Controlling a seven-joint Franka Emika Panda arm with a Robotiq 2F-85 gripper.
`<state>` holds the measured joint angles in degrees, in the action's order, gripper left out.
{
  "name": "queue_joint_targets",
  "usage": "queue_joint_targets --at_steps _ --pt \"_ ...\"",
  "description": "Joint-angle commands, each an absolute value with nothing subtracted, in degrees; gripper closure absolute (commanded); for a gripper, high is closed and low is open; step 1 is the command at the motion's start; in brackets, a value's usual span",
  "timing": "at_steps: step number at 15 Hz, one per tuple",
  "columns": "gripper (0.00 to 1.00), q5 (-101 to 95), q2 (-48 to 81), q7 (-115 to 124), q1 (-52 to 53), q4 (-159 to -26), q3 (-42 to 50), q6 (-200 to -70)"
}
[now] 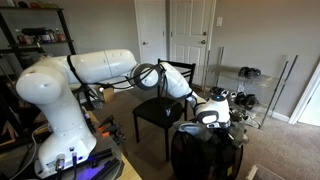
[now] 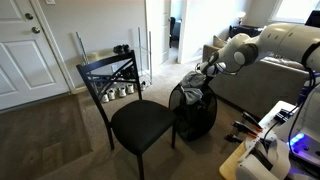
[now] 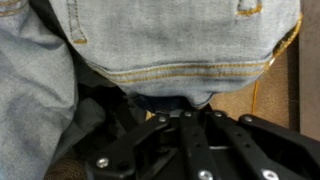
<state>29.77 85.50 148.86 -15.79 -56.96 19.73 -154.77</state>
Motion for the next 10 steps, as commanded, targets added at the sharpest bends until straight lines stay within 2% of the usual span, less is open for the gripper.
queue_joint_targets --at_steps 1,7,10 --pt "0.96 32.9 85.0 147.3 -16.7 -60.0 16.3 -164.9" --pt "0.96 33.6 81.1 138.1 -21.1 -66.6 7.3 -174.0" --pt "0.96 33.0 75.2 134.5 -21.3 -74.8 8.6 -174.3"
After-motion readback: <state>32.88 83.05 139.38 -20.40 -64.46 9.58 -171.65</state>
